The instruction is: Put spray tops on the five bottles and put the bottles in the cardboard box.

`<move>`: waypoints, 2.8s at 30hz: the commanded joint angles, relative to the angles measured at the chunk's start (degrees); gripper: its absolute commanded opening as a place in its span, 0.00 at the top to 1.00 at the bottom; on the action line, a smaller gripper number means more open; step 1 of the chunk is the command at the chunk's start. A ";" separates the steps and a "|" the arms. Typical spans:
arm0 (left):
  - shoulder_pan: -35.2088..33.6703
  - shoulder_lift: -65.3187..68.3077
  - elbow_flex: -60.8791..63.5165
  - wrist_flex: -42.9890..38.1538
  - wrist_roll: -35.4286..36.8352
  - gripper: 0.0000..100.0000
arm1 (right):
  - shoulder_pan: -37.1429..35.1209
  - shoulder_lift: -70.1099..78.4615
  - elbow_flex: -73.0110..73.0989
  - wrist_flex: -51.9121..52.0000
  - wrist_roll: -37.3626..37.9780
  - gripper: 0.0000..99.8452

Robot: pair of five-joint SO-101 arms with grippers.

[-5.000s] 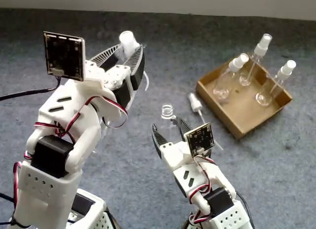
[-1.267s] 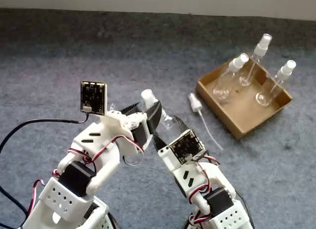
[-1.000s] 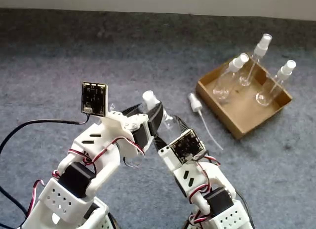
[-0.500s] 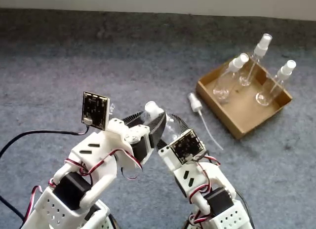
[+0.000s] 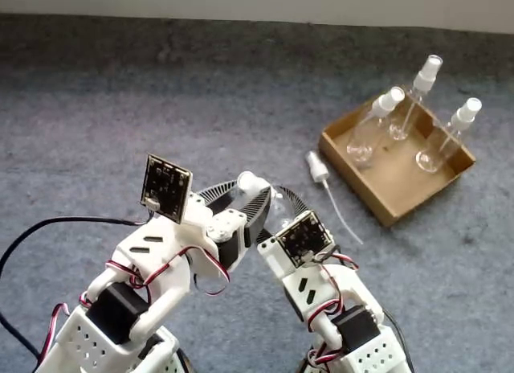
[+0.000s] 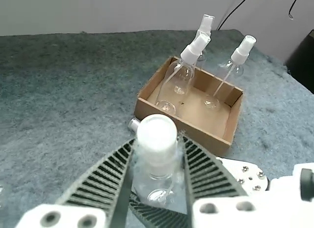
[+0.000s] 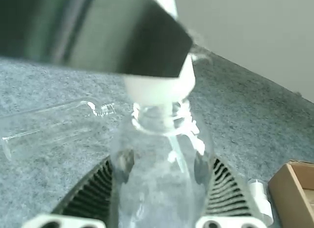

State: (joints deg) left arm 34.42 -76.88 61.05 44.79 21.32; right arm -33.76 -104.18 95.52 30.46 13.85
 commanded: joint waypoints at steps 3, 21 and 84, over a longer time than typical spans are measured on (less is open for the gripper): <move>1.89 0.04 -0.75 0.18 -3.87 1.00 | 0.13 -1.27 6.20 1.54 0.70 0.90; 1.89 0.04 -0.31 0.44 -9.85 1.00 | 0.22 -1.27 6.20 1.54 0.70 0.90; -11.47 -16.13 6.46 -5.27 -17.23 0.77 | 0.22 -1.27 6.20 1.63 0.70 0.90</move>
State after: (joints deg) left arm 24.40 -92.18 67.65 42.77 4.00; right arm -33.85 -104.18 95.52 32.04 13.85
